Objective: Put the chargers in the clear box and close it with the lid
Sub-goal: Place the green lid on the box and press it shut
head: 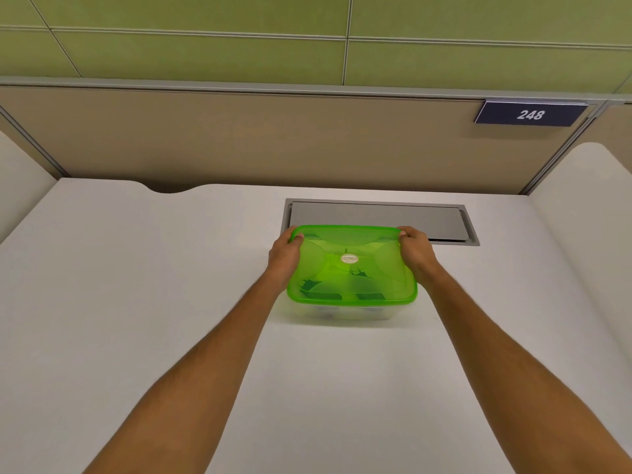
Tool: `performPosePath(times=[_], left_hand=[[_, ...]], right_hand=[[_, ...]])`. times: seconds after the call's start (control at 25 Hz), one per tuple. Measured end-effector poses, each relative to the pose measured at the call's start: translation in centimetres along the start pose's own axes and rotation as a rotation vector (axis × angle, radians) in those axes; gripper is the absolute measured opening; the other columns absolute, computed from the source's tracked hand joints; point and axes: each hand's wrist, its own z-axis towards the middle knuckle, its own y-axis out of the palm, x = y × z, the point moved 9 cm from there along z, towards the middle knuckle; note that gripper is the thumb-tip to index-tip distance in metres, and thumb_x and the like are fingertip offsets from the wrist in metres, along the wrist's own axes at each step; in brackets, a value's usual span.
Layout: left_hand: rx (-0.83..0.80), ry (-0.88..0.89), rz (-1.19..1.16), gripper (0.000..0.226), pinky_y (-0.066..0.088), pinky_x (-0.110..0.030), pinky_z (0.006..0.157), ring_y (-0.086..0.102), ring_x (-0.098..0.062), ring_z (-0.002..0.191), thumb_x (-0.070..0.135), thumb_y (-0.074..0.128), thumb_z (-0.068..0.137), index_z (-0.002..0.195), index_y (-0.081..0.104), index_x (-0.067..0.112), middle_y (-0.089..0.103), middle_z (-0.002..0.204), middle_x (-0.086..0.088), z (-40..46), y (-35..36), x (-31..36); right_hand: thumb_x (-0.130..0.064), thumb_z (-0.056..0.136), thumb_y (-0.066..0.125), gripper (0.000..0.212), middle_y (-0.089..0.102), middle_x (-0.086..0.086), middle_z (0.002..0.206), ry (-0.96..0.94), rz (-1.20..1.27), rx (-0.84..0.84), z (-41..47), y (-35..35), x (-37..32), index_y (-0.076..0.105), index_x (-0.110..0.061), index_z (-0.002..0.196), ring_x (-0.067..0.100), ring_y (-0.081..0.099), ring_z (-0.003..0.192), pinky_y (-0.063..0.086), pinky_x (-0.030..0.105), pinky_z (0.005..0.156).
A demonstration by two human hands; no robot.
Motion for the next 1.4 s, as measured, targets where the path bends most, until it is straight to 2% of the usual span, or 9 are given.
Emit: performPosePath(times=[0.2,0.32,0.44,0.6,0.76,0.92,1.04,1.2,1.4], left_hand=[[0.037,-0.029,0.01,0.021,0.049,-0.04,0.092,0.059,-0.029,0.104,0.02,0.049,0.09,0.108,0.061,0.023,0.064,0.113,-0.009,0.4,-0.3,0.8],[0.058,-0.033,0.096,0.012,0.043,-0.033,0.074,0.053,-0.026,0.093,0.027,0.047,0.093,0.098,0.055,0.019,0.059,0.104,-0.007,0.7,-0.1,1.3],[0.09,-0.006,0.165,0.021,0.032,-0.028,0.056,0.048,-0.022,0.082,0.034,0.046,0.096,0.088,0.049,0.016,0.054,0.089,-0.005,1.0,-0.1,1.6],[0.125,0.038,0.162,0.019,0.035,-0.028,0.067,0.05,-0.022,0.084,0.031,0.051,0.094,0.093,0.057,0.014,0.057,0.092,-0.004,1.6,-0.1,1.7],[0.117,-0.025,0.079,0.031,0.042,-0.029,0.079,0.055,-0.026,0.091,0.034,0.054,0.092,0.107,0.066,0.009,0.061,0.099,-0.007,2.0,0.0,0.9],[0.093,-0.2,0.022,0.044,0.049,-0.046,0.095,0.06,-0.036,0.104,0.039,0.055,0.09,0.112,0.06,0.002,0.064,0.111,-0.019,2.4,-0.1,-0.4],[0.085,-0.232,0.006,0.045,0.051,-0.05,0.093,0.062,-0.038,0.103,0.036,0.058,0.089,0.114,0.059,-0.001,0.064,0.108,-0.021,2.4,-0.2,-0.4],[0.098,-0.219,0.042,0.045,0.051,-0.042,0.088,0.06,-0.032,0.094,0.035,0.058,0.089,0.115,0.058,-0.002,0.061,0.1,-0.016,2.3,-0.2,0.1],[0.194,-0.162,0.139,0.037,0.046,-0.034,0.08,0.059,-0.034,0.099,0.036,0.056,0.09,0.1,0.064,0.001,0.065,0.106,-0.018,2.2,-0.6,0.6]], right_hand=[[-0.011,0.095,0.035,0.036,0.065,0.017,0.119,0.002,-0.083,0.069,0.0,-0.4,-0.3,0.062,-0.009,0.119,0.033,0.06,0.101,0.045,0.034,0.085],[-0.026,0.1,0.031,0.036,0.066,0.017,0.112,-0.063,-0.304,0.172,-0.6,-0.5,-1.1,0.06,-0.008,0.113,0.036,0.059,0.101,0.041,0.035,0.078],[-0.036,0.102,0.029,0.044,0.066,0.02,0.105,-0.082,-0.389,0.199,-0.4,-0.5,-1.5,0.058,-0.004,0.104,0.038,0.06,0.097,0.039,0.036,0.073],[-0.037,0.102,0.028,0.05,0.066,0.023,0.11,-0.021,-0.355,0.133,0.2,-0.1,-0.7,0.062,-0.001,0.106,0.038,0.06,0.102,0.045,0.04,0.086],[-0.039,0.102,0.025,0.055,0.065,0.024,0.113,0.004,-0.352,0.092,0.2,0.3,-0.5,0.062,0.001,0.108,0.039,0.06,0.104,0.046,0.04,0.089],[-0.04,0.102,0.025,0.055,0.066,0.024,0.111,-0.011,-0.365,0.112,0.0,0.1,-0.8,0.063,0.0,0.107,0.039,0.061,0.102,0.046,0.041,0.088],[-0.039,0.102,0.026,0.053,0.067,0.023,0.108,-0.033,-0.384,0.142,-0.1,0.0,-1.1,0.064,-0.002,0.104,0.039,0.061,0.1,0.046,0.039,0.085],[-0.038,0.102,0.026,0.054,0.068,0.023,0.106,-0.061,-0.418,0.154,-0.1,0.0,-1.3,0.065,-0.001,0.101,0.038,0.062,0.097,0.046,0.038,0.082],[-0.035,0.103,0.026,0.056,0.068,0.026,0.102,-0.095,-0.458,0.196,-0.2,-0.2,-1.8,0.065,0.004,0.098,0.039,0.062,0.095,0.045,0.037,0.079]])
